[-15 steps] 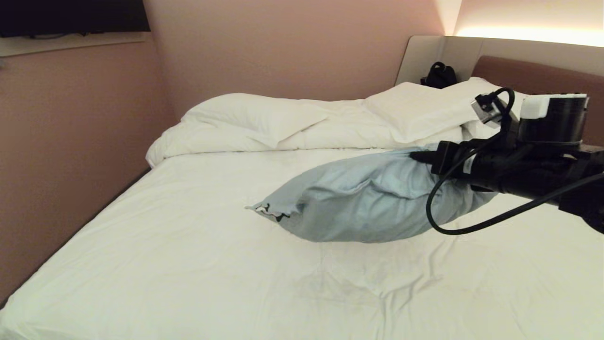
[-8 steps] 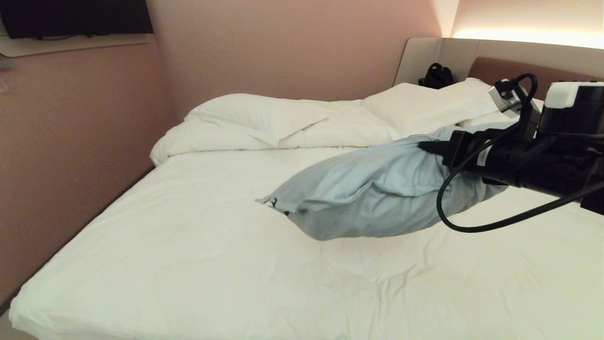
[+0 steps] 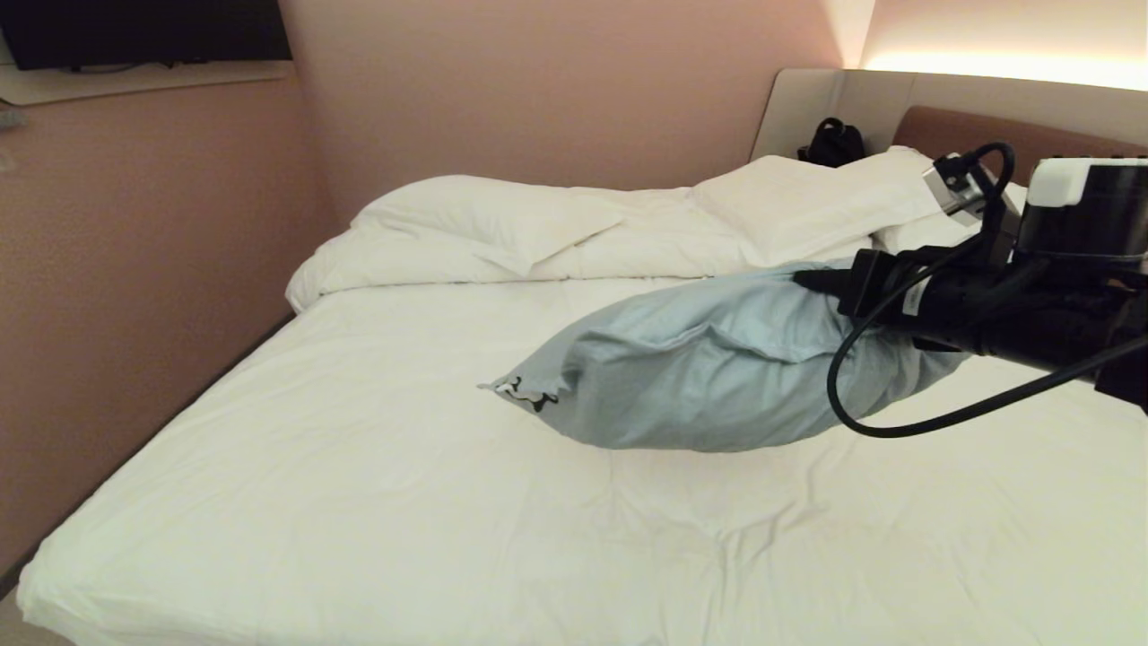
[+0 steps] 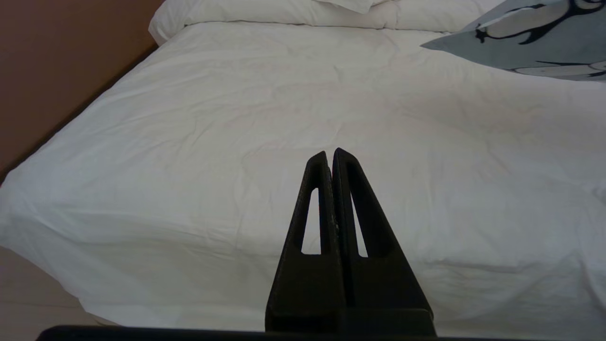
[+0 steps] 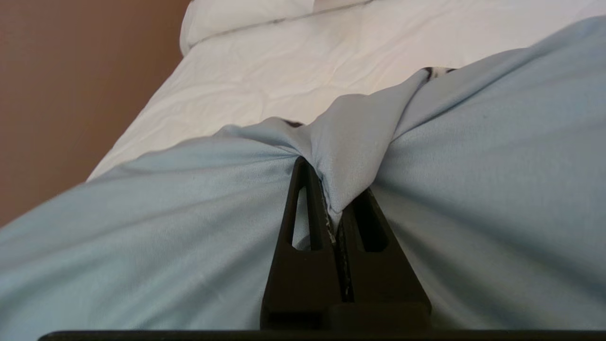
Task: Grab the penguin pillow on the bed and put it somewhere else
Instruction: Move to the head of the bed
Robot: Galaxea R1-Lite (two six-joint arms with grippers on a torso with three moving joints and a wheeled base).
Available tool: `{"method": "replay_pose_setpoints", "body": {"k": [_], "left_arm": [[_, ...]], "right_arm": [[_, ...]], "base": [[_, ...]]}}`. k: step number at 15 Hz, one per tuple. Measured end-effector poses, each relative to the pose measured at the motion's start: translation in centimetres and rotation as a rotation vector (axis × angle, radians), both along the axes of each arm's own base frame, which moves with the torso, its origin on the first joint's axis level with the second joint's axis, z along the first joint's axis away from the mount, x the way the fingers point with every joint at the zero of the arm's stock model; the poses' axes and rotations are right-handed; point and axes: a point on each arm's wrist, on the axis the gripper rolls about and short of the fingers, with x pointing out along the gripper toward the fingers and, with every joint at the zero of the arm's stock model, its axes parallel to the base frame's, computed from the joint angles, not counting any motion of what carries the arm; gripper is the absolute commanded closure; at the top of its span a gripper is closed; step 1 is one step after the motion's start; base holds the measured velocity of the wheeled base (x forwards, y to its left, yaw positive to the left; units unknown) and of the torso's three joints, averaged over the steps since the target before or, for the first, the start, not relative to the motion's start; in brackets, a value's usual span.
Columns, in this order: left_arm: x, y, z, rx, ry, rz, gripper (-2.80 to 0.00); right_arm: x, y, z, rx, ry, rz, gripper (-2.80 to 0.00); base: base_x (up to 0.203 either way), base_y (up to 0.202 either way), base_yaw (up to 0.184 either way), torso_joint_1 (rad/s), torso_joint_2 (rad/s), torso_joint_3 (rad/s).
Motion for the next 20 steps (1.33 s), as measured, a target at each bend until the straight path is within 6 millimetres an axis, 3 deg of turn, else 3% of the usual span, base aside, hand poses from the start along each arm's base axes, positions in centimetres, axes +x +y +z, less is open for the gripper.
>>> {"method": "replay_pose_setpoints", "body": {"k": [5, 20], "left_arm": [[0.0, 0.0, 0.0, -0.002, 0.0, -0.001, 0.0], [0.0, 0.0, 0.0, -0.003, 0.0, 0.0, 0.0]], "right_arm": [[0.3, -0.9, 0.3, 0.003, -0.015, -0.033, 0.0], [1.5, -6.6, 2.2, 0.006, -0.084, -0.228, 0.0]], "base": [[0.001, -0.02, 0.002, 0.0, 0.0, 0.0], [0.0, -0.19, 0.002, 0.003, 0.0, 0.003]]}}
